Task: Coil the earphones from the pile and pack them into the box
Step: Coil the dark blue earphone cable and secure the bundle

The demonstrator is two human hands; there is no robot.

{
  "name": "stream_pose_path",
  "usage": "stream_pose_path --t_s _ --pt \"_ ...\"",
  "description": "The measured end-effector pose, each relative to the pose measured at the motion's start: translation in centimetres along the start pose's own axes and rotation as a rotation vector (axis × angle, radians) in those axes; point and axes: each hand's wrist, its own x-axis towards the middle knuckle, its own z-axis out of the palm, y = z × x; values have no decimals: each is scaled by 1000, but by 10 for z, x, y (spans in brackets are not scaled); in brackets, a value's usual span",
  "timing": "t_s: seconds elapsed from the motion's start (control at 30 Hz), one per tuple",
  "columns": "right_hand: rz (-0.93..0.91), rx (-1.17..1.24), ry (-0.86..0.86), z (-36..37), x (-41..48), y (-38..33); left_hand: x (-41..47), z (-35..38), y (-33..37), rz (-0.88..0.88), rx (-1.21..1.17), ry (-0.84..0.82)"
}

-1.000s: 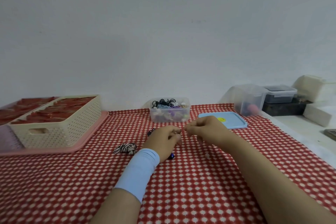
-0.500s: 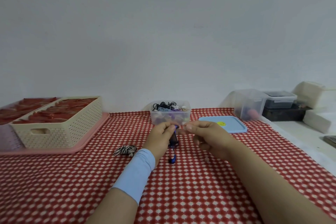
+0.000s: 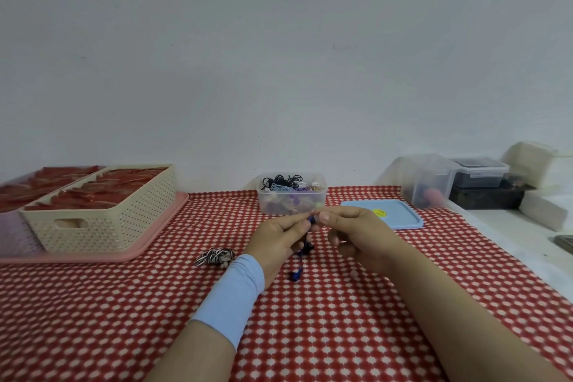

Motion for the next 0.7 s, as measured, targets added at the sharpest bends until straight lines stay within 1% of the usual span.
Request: stream_pose_path --t_s 0.13,0.33,0.5,0.63,0.7 --pt "12 -13 -36 2 -2 -1 0 -2 -1 7 -39 -15" --pt "10 -29 -41 3 -5 -2 -2 -4 -2 21 -7 -26" --pt "-5 -39 -28 4 -5 -1 -3 0 -1 0 -79 -30" --pt "-5 -66 -29 1 -6 -2 -3 -1 -2 16 -24 -35" --pt "-13 -62 -30 2 -7 -2 -2 1 -2 -2 -104 -39"
